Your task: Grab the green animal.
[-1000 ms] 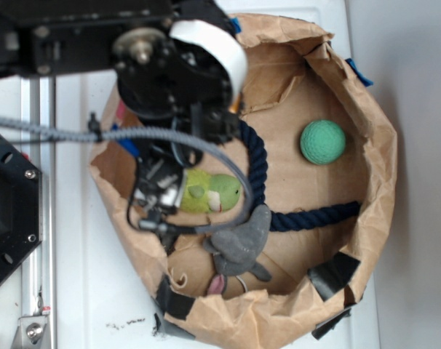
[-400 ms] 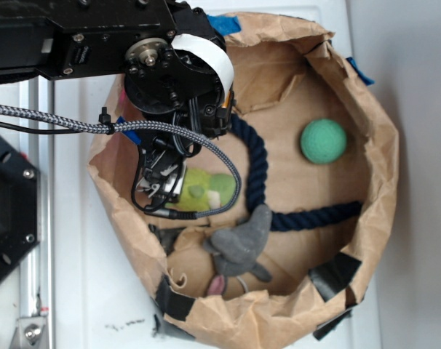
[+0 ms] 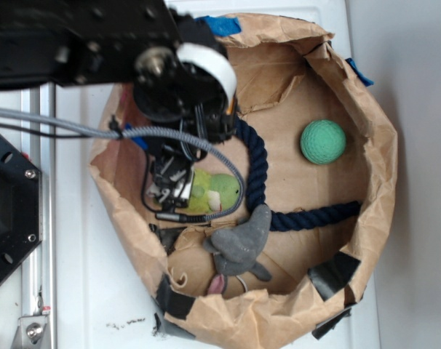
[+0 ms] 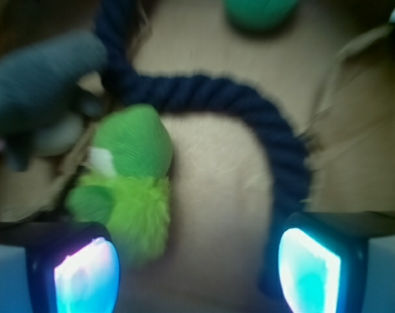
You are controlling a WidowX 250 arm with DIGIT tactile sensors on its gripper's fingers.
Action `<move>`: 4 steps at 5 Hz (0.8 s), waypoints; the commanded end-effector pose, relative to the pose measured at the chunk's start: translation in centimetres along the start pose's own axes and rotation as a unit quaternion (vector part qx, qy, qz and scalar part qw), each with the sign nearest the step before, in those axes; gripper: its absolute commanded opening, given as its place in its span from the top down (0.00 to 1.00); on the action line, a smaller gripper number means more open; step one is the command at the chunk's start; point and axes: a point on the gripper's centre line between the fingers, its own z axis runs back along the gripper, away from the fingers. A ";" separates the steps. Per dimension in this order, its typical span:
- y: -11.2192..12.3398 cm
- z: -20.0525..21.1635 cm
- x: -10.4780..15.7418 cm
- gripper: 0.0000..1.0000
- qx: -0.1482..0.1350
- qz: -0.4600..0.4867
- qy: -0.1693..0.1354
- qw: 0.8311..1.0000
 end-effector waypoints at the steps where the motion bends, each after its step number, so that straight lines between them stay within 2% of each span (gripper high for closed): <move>1: -2.2 -1.3 0.9 0.00 -0.034 0.005 -0.015 0.999; 2: -2.3 -2.9 1.3 0.00 -0.030 0.005 0.008 1.000; 3: -1.8 -5.0 1.1 0.00 -0.007 0.005 0.023 1.000; 4: -2.2 -5.0 0.7 0.00 -0.010 -0.002 0.027 1.000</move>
